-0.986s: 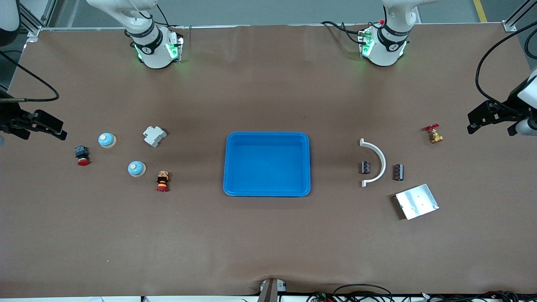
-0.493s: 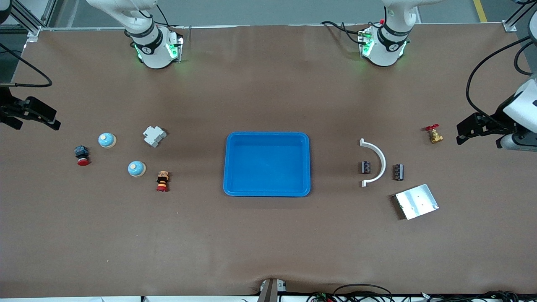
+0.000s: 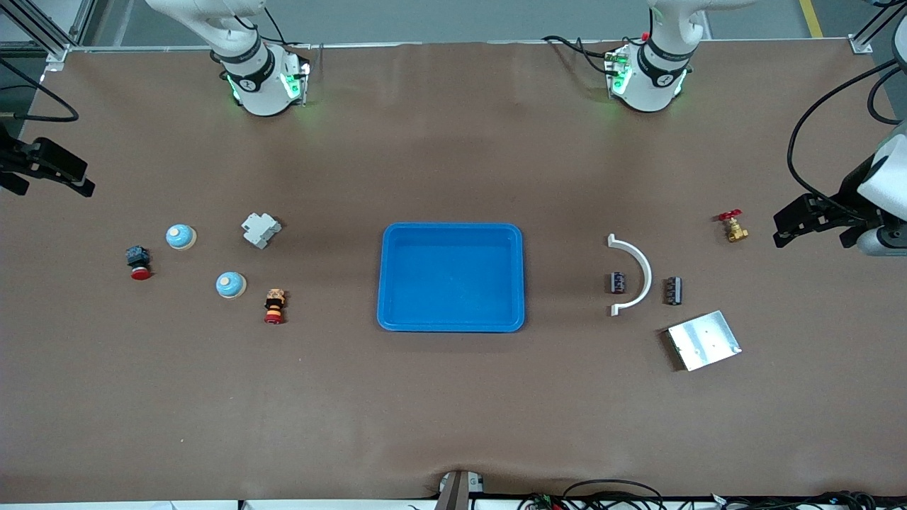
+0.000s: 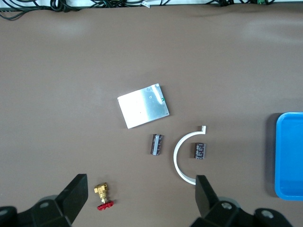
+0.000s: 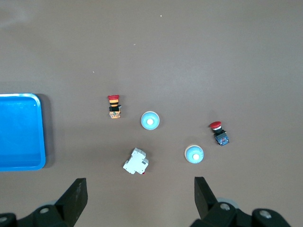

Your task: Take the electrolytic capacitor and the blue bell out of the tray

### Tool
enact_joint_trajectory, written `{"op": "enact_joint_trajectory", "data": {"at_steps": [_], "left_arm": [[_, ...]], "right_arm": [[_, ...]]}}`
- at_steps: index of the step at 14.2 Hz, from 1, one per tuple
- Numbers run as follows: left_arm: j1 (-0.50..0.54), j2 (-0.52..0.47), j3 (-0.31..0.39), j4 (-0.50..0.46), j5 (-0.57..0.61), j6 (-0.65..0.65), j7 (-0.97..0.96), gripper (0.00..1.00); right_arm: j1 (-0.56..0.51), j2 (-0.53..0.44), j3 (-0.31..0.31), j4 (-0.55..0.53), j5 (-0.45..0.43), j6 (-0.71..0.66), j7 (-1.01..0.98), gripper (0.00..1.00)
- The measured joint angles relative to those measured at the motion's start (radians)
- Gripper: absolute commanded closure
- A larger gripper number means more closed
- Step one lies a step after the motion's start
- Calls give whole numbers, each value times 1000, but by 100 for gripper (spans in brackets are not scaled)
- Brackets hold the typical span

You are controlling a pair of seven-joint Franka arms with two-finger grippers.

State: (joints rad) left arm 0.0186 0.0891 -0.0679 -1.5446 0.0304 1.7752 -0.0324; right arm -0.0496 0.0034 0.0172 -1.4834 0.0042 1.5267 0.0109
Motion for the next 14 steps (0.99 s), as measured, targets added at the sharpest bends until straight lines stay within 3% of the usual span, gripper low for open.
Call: {"op": "enact_joint_trajectory", "data": {"at_steps": [14], "left_arm": [[6,3,13,36,-5,-12,-3,0]], "right_arm": [[0,-30,-3,-3,8,-24,35,0]]}}
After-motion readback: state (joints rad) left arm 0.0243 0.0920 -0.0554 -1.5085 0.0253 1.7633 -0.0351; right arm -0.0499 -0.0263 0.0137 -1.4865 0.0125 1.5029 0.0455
